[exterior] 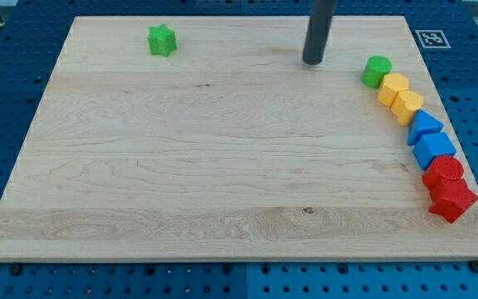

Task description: Move the green star towards the top left of the green circle

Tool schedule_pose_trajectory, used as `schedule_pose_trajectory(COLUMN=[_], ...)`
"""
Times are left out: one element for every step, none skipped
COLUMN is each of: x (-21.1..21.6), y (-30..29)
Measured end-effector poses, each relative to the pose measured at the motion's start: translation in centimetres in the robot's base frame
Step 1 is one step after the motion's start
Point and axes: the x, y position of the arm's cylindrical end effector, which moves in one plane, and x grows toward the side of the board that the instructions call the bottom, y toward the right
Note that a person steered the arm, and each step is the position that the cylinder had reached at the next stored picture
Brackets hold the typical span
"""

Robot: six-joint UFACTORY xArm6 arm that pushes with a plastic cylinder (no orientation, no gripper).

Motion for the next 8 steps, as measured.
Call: schedule_pose_trajectory(x=[3.7, 6.2, 9.8, 10.6, 8.7, 3.1, -3.3, -5.7], y=[-3.6, -5.8, -10.9, -18.1, -27.1, -33.4, -33.9, -30.5])
